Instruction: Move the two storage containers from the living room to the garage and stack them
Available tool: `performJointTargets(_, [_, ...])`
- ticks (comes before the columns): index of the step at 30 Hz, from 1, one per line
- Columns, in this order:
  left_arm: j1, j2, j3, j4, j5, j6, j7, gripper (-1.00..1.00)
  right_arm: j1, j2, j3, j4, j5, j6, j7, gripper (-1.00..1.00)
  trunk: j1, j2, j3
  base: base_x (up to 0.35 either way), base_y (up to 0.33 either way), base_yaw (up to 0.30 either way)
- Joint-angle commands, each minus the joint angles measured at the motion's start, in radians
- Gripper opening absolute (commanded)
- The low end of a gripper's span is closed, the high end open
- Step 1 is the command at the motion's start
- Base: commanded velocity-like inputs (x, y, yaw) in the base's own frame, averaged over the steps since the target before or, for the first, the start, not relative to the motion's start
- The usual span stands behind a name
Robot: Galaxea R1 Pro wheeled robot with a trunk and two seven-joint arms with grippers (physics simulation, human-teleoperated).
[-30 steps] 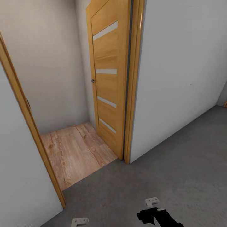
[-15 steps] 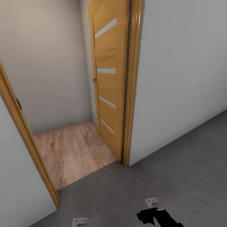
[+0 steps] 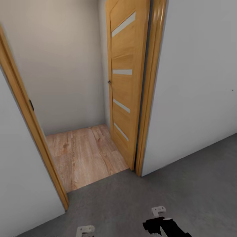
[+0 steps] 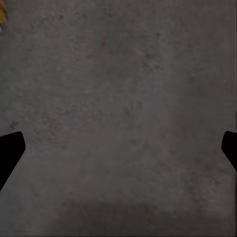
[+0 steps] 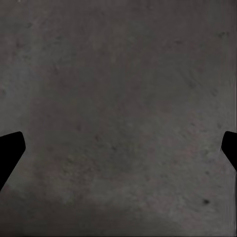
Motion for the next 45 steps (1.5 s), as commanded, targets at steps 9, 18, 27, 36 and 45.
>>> performJointTargets(9, [0.000, 0.000, -0.001, 0.001, 0.002, -0.010, 0.004, 1.00, 0.000, 0.005, 0.001, -0.003, 0.005, 0.003, 0.003, 1.00, 0.000, 0.000, -0.005, 0.184, -0.271, 0.121])
performJointTargets(18, [0.000, 0.000, 0.000, 0.002, 0.002, -0.011, 0.004, 1.00, 0.000, 0.007, 0.002, -0.003, 0.006, 0.004, 0.003, 1.00, 0.000, 0.000, -0.009, 0.220, -0.270, 0.252])
performJointTargets(27, [0.000, 0.000, 0.000, 0.002, 0.001, -0.013, 0.004, 1.00, 0.000, 0.008, 0.005, -0.003, 0.006, 0.006, 0.002, 1.00, 0.000, 0.000, -0.016, 0.290, -0.157, 0.260])
performJointTargets(36, [0.000, 0.000, 0.000, 0.002, 0.002, -0.014, 0.004, 1.00, 0.000, 0.009, 0.005, -0.002, 0.006, 0.006, 0.001, 1.00, 0.000, 0.000, -0.024, 0.303, -0.125, 0.257])
performJointTargets(45, [0.000, 0.001, 0.000, 0.002, 0.002, -0.014, 0.003, 1.00, 0.000, 0.010, 0.005, -0.001, 0.005, 0.006, 0.002, 1.00, 0.000, 0.000, -0.031, 0.299, -0.014, 0.257])
